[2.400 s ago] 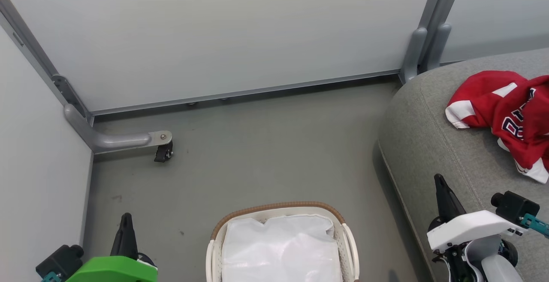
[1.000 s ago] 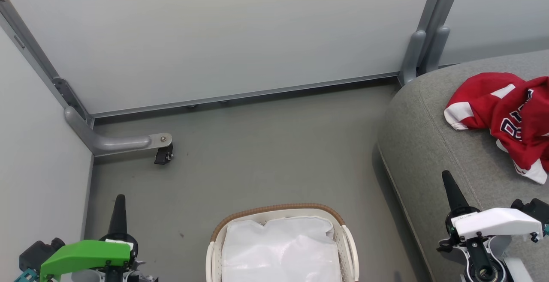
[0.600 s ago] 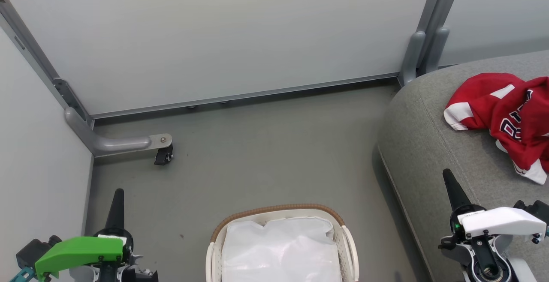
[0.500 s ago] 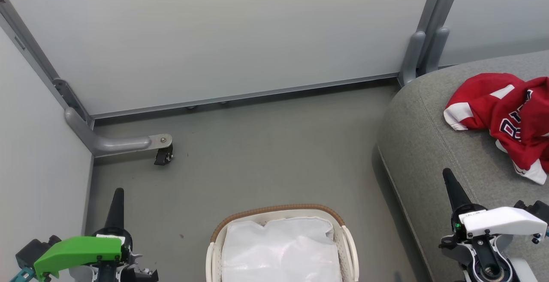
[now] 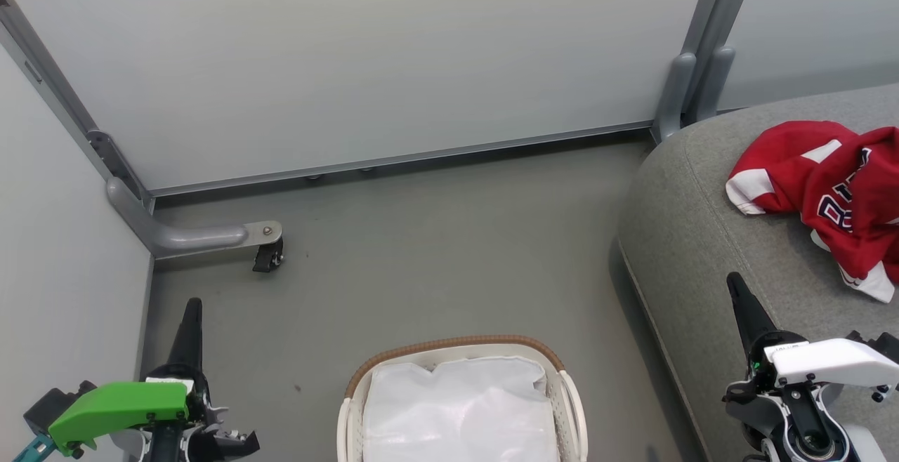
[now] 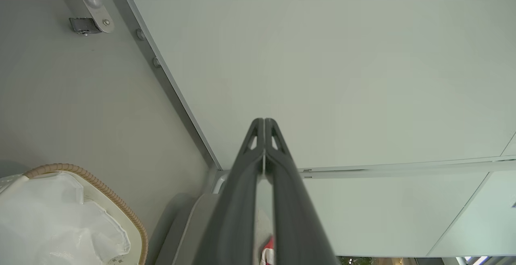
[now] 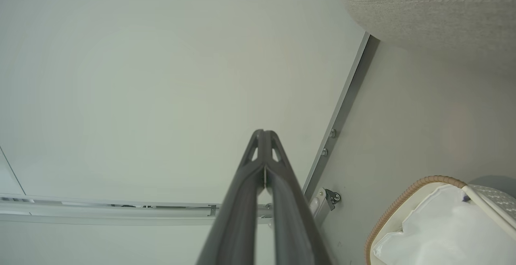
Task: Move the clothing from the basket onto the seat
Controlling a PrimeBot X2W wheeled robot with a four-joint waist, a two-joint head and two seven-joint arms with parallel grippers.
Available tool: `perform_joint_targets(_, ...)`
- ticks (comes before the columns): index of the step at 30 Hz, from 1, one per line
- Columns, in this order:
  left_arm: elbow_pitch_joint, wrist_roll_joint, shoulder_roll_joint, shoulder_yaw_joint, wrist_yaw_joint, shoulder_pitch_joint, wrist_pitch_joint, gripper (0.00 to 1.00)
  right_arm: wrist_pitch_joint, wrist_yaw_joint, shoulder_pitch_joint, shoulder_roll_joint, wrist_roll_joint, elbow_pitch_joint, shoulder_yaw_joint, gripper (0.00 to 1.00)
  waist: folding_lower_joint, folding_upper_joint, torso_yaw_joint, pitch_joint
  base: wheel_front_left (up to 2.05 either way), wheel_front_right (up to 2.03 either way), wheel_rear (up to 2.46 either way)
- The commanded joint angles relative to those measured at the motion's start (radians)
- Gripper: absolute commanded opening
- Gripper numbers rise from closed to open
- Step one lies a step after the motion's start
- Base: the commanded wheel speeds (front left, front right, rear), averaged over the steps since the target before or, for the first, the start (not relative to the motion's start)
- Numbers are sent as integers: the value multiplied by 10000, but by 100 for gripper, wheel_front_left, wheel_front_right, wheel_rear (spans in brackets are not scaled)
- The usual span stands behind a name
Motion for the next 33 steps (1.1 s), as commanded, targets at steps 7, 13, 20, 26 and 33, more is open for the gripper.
perform_joint_targets(7, -116, -633, 61, 100, -61, -231, 177, 0, 168, -5, 74, -65, 684, -142, -75, 0, 0, 0, -3, -16, 0, 0, 0)
perform_joint_targets(13, -165, -1003, 63, 131, -70, -284, 295, 0, 288, -6, 91, -68, 1108, -181, -104, 0, 0, 0, -5, -30, 0, 0, 0)
perform_joint_targets(20, -203, -1457, 64, 159, -80, -320, 406, 0, 404, -6, 110, -72, 1592, -231, -137, 0, 0, 0, -7, -45, 0, 0, 0)
perform_joint_targets(26, -204, -1535, 65, 167, -80, -302, 441, 0, 425, -7, 117, -73, 1694, -244, -145, 0, 0, 0, -8, -50, 0, 0, 0)
perform_joint_targets(33, -205, -1535, 65, 166, -80, -302, 441, 0, 425, -5, 116, -73, 1694, -243, -144, 0, 0, 0, -8, -50, 0, 0, 0)
